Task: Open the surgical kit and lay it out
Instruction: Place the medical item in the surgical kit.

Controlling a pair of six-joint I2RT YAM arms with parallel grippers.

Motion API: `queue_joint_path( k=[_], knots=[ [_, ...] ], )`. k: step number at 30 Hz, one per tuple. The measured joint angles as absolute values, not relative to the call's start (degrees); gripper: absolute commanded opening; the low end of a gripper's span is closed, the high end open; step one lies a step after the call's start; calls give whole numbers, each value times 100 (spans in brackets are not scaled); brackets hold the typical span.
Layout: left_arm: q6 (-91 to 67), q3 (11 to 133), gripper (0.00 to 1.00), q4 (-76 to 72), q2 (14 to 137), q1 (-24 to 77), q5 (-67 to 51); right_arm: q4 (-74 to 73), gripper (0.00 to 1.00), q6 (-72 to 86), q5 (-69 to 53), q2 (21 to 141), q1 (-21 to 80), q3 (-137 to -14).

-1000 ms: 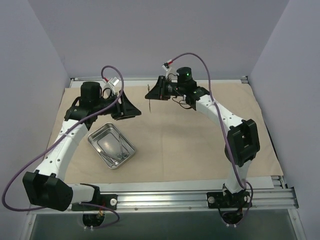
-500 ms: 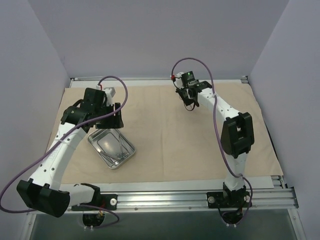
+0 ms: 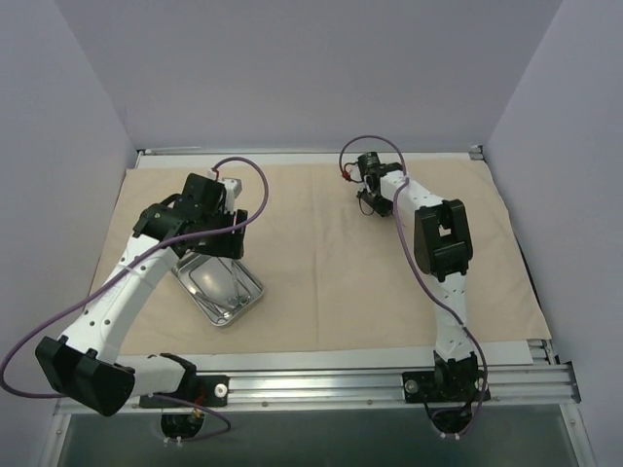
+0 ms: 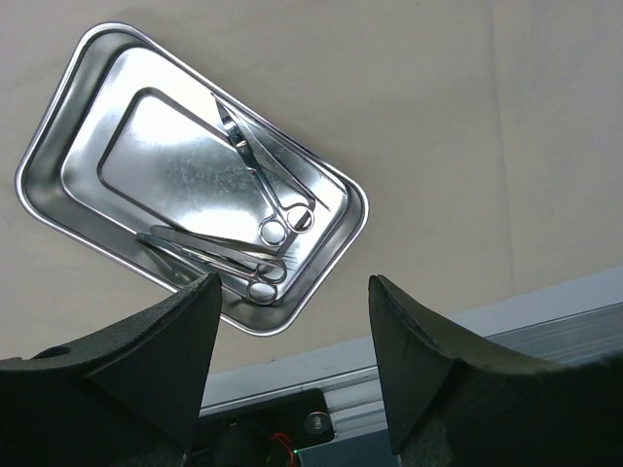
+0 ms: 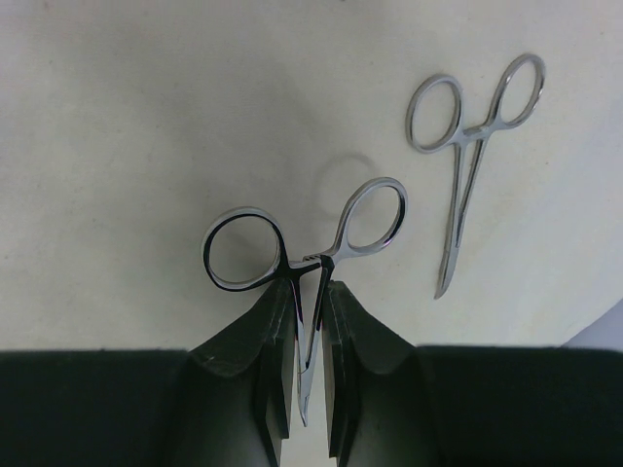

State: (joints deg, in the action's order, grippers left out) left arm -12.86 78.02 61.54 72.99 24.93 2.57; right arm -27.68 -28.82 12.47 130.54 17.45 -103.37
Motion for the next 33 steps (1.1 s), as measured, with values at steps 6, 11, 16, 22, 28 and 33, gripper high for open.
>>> queue_joint_path(
  k=[6, 11, 16, 22, 28, 33],
  knots=[
    [-1271, 7802, 70, 6149, 7443, 2561, 259, -2738, 0, -3046, 1514, 13170, 1767, -10541],
    [-1234, 7802, 70, 6149, 7531, 2620, 263, -2707, 0, -3164, 1682, 13170, 1765, -10543],
    [-1177, 7804, 71, 6152, 7577, 2668, 276, -2650, 0, -3216, 1765, 13207, 1767, -10545],
    [-1146, 7804, 71, 6152, 7583, 2692, 281, -2563, 1, -3271, 1780, 13288, 1767, -10545],
    [-1133, 7804, 72, 6152, 7601, 2692, 281, -2523, 5, -3306, 1863, 13415, 1767, -10600],
    [-1135, 7804, 74, 6152, 7623, 2692, 298, -2497, 11, -3306, 1925, 13489, 1767, -10698]
  ],
)
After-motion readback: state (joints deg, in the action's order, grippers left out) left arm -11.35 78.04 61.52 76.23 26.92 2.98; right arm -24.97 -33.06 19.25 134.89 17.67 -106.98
